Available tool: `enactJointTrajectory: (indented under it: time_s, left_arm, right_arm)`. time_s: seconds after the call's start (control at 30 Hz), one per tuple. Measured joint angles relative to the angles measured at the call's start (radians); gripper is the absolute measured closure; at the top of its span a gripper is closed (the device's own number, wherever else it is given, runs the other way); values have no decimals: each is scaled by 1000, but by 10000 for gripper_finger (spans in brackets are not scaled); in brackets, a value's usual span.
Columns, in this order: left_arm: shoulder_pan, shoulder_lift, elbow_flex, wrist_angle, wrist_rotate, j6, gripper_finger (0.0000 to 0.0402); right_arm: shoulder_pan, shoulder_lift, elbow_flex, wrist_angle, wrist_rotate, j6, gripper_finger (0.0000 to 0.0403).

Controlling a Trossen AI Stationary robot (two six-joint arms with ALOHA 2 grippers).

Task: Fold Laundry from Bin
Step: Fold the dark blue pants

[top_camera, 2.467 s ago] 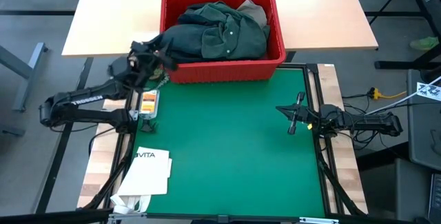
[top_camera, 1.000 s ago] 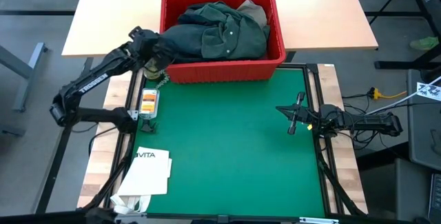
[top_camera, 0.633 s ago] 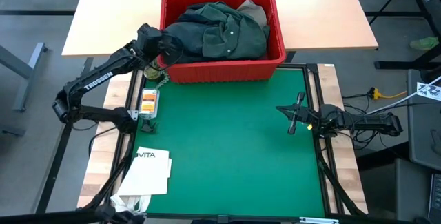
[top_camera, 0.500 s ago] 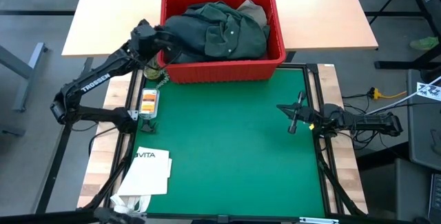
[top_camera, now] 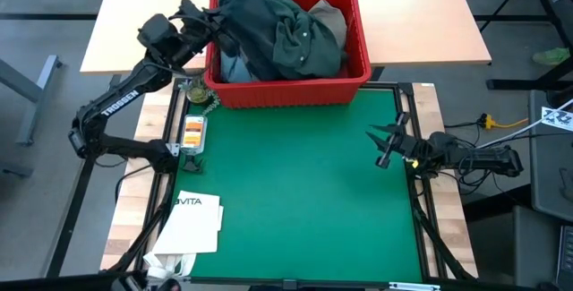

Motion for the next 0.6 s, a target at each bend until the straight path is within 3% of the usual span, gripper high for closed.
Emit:
enactJointTrajectory:
  time_s: [0.27,0.47,0.6]
  left_arm:
    - [0,106,7,361,28,-80,401]
    - [10,225,9,704,26,-143,401]
    - [21,275,11,755,27,-160,401]
  right_arm:
    - [0,6,91,1,138,-114,186]
    - [0,79,165,0,141,-225,175]
    - [0,184,227,0,151,-288,177]
